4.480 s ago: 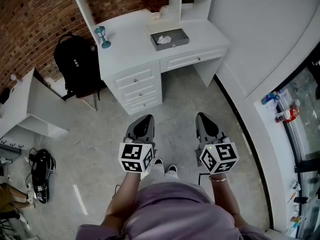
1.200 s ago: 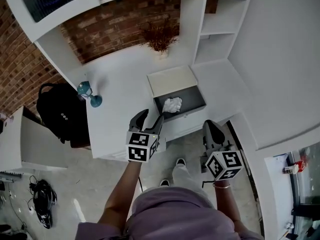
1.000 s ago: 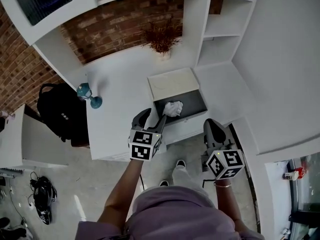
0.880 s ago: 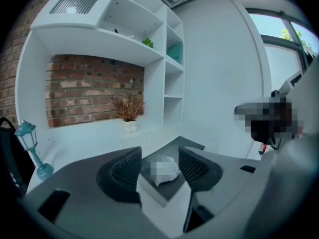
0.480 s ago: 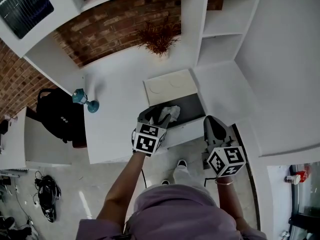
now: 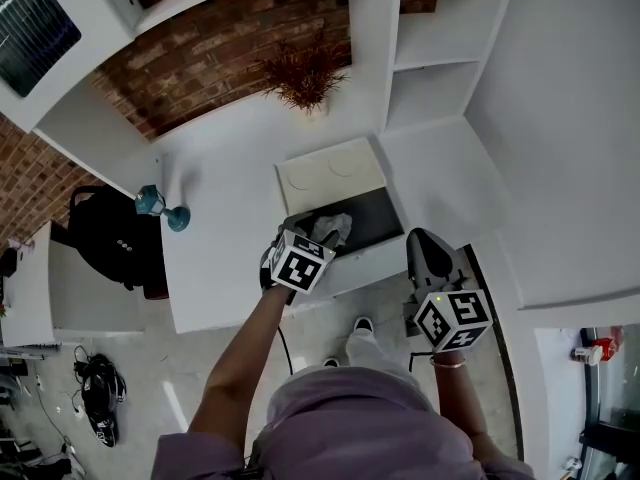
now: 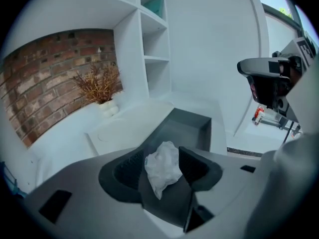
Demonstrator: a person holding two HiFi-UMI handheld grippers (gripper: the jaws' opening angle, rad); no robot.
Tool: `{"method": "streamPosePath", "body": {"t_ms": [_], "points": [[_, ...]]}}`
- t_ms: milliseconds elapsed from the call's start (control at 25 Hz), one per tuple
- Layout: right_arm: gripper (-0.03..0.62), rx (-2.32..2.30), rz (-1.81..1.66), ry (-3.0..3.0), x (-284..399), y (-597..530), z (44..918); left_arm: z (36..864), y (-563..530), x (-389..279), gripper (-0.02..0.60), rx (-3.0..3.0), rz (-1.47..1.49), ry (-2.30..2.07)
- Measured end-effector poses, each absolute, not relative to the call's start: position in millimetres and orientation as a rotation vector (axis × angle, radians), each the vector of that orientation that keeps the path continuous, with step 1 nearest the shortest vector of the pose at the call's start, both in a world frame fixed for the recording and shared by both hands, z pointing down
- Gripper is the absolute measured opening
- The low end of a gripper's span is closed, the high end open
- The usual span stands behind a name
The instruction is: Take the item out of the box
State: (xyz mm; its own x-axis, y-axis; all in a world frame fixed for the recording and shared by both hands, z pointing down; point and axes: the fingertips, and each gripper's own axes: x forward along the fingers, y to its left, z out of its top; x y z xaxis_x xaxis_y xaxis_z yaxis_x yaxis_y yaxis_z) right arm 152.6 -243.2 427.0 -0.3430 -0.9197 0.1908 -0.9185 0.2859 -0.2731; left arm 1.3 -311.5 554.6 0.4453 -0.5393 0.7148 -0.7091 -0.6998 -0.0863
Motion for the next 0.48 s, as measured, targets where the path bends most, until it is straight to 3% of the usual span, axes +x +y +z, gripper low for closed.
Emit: {"method": "streamPosePath", "body": {"t_ms": [480], "points": [[0.003,-1.798,-0.568,2.5,163.2,-245.9,434.5,588.8,-309.9,12.9,0.224,2.431,1.421,-0.946]]}}
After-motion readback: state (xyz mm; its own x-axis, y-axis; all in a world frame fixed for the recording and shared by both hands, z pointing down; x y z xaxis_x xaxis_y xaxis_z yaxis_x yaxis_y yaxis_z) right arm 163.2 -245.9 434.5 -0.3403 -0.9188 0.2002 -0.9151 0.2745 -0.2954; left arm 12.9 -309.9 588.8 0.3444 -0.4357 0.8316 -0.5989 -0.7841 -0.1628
